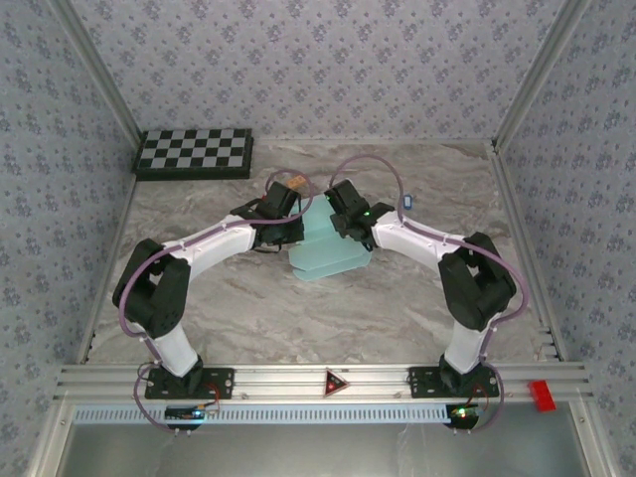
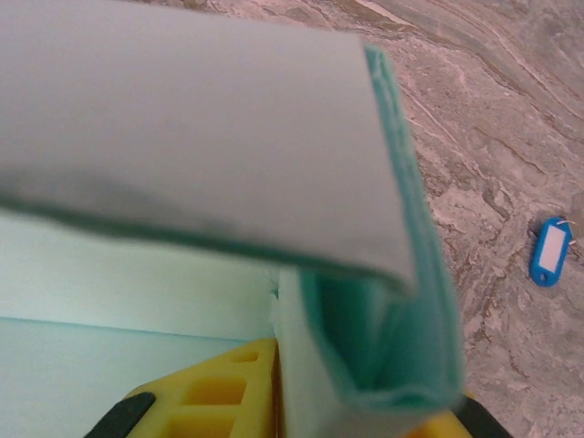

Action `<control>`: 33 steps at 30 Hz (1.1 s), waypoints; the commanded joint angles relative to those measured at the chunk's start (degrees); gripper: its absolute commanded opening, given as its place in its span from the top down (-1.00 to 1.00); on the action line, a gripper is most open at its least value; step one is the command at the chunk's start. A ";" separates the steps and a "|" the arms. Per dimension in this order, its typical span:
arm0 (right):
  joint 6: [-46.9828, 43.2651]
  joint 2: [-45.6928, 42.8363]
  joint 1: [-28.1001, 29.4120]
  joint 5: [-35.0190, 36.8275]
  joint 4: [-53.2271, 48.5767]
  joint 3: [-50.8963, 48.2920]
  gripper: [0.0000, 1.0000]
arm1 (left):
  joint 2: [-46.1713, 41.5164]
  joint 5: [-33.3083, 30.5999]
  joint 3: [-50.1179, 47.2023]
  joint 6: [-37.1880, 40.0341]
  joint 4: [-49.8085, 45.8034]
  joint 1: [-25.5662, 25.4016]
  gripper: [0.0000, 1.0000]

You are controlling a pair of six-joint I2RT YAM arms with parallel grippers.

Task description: Fold the paper box

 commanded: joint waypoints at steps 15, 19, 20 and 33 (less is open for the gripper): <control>7.52 8.22 2.23 16.84 -13.60 7.79 0.65 | -0.44 1.57 2.36 0.29 -0.42 -0.51 1.00; 10.18 9.61 2.37 19.67 -15.47 9.19 0.65 | -0.41 1.41 2.46 0.26 -0.59 -0.49 1.00; 10.89 9.85 2.32 20.25 -17.03 9.39 0.65 | -0.45 1.38 2.42 0.26 -0.60 -0.56 1.00; 10.04 9.93 2.05 16.83 -14.34 8.29 0.66 | -0.37 1.38 2.44 0.26 -0.86 -0.40 1.00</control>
